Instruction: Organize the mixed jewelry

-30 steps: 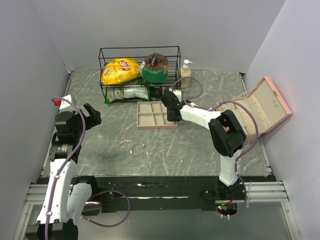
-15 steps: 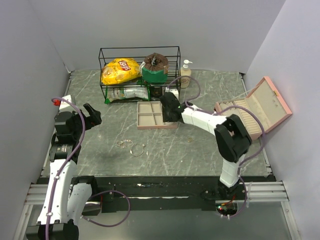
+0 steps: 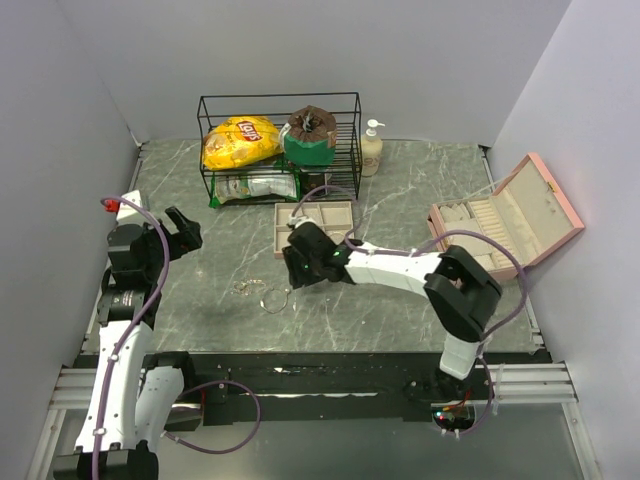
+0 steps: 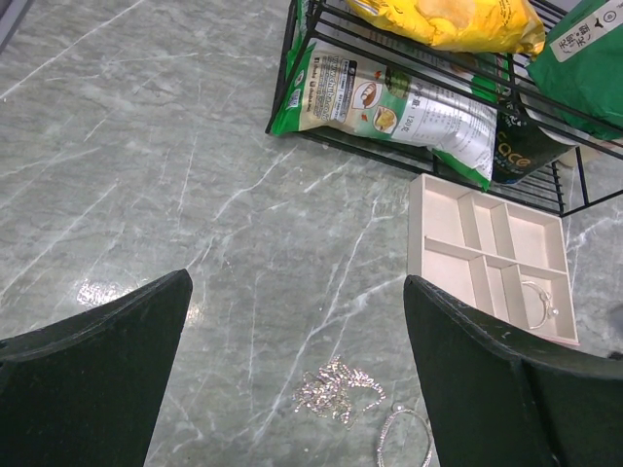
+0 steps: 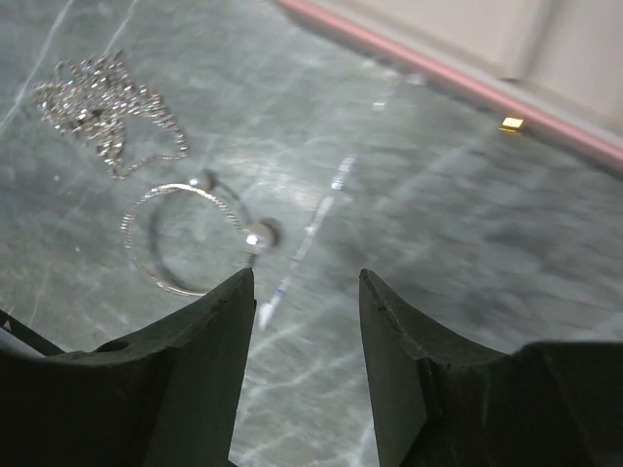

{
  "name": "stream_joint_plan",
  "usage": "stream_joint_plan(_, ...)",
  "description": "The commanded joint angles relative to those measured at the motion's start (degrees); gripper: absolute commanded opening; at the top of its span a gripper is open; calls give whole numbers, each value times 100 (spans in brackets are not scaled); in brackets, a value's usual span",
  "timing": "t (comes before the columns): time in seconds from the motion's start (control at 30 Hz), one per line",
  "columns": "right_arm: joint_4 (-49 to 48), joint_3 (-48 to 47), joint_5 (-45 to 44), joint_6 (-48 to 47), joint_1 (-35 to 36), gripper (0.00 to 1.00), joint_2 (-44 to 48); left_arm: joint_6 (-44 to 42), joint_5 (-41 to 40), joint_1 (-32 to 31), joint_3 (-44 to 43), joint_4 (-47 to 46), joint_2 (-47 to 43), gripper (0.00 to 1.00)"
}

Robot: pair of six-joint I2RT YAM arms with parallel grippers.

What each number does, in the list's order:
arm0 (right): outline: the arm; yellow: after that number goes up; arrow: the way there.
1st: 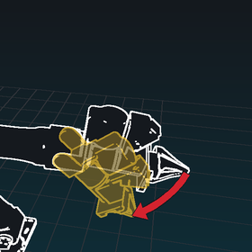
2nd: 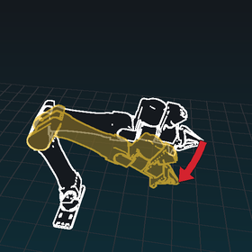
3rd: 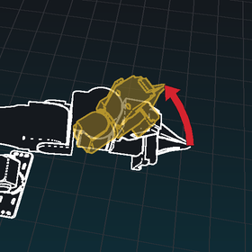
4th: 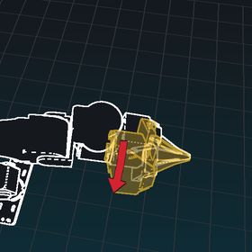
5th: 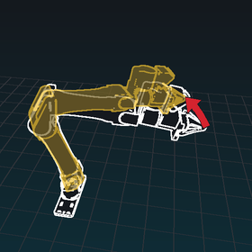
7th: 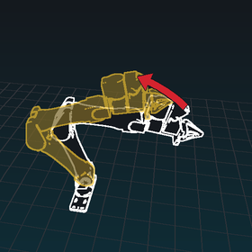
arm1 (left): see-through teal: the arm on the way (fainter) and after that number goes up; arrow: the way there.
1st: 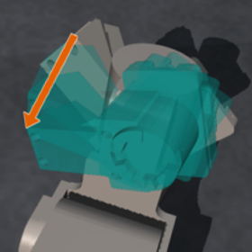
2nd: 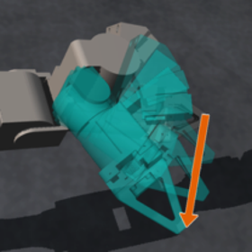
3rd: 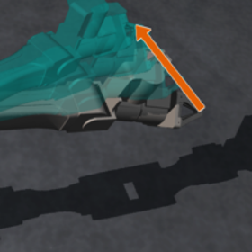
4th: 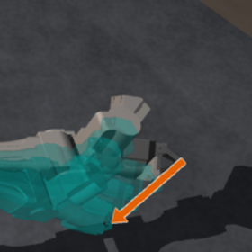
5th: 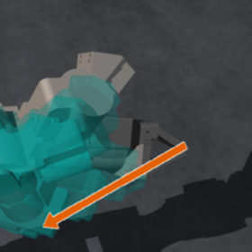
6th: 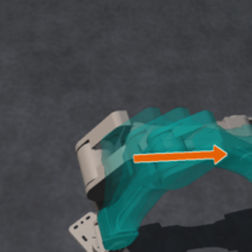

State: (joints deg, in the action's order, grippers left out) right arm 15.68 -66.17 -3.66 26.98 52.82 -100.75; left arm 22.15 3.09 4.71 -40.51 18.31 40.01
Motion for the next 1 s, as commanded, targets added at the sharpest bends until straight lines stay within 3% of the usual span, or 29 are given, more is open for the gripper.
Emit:
stream_joint_plan(0.0, -48, -493, 58, 35, 273, 55, -392, 8, 7, 39, -115, -117, -72, 96)
stream_joint_plan(0.97, 726, -1231, -618, 255, 704, 54, -1456, 26, 42, 30, -106, -117, -46, 96)
